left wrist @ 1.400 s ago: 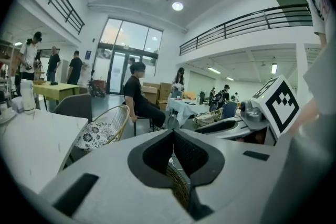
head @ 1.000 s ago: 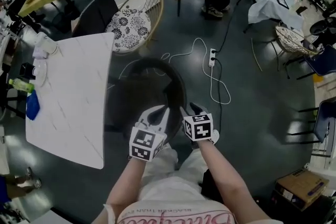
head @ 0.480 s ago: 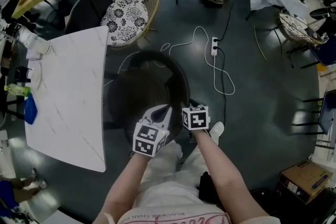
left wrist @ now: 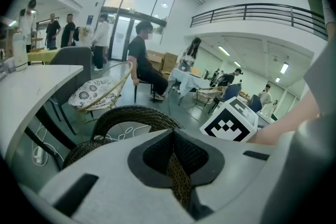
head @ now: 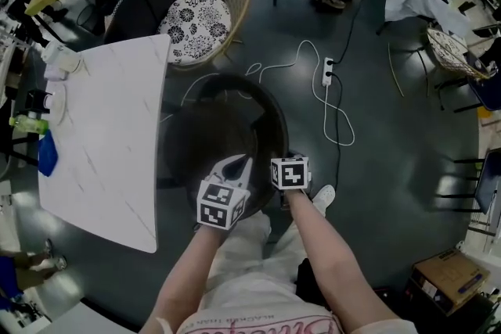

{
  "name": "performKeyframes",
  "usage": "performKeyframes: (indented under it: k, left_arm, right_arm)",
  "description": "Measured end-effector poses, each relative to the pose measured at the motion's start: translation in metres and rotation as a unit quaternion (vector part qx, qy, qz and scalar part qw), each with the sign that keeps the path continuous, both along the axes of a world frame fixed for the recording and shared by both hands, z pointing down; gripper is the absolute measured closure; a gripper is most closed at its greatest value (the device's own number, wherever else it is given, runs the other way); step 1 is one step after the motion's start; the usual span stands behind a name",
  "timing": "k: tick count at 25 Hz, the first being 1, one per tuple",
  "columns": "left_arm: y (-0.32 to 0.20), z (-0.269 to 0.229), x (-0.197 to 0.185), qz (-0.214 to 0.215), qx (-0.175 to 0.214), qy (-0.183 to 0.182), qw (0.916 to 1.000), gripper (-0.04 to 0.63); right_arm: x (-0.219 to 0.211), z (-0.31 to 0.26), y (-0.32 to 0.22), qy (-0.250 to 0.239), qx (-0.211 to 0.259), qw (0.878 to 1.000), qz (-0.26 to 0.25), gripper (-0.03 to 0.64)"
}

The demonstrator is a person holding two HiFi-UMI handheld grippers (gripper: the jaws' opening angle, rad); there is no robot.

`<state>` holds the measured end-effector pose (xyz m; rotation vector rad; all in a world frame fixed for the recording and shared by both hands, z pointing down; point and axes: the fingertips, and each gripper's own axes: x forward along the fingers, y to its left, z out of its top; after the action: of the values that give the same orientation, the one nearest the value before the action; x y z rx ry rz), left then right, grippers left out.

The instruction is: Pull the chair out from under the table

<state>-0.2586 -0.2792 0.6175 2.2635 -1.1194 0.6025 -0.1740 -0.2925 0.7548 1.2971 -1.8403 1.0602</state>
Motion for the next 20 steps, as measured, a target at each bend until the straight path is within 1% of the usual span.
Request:
performKeyframes:
  k: [3, 7, 11, 17, 20]
  left_arm:
    - [0.000, 0.004, 0.003, -0.017, -0.007, 0.001, 0.9998, 0.591]
    - [0.001, 0.007, 0.016, -0.036, -0.014, 0.005, 0.9993, 0.591]
    - [0.001, 0.009, 0.031, -0.041, -0.013, -0.006, 0.9990, 0.591]
    - [0.000, 0.008, 0.058, -0.047, -0.009, -0.013, 0.9988, 0.591]
    - [0.002, 0.008, 0.075, -0.047, -0.007, -0.014, 0.9988, 0.591]
  right_arm:
    - [-0.002, 0.000, 0.001, -0.002, -0.001, 1.000, -0.002, 0.520]
    - [0.000, -0.001, 0.002, -0.004, -0.012, 1.000, -0.014, 0.517]
    - [0.006, -0.003, 0.001, -0.003, -0.018, 1.000, -0.017, 0.515]
    - [0.038, -0.004, 0.006, -0.002, -0.029, 0.999, -0.015, 0.515]
    - [0.062, -0.002, 0.009, 0.003, -0.031, 0.999, -0.010, 0.517]
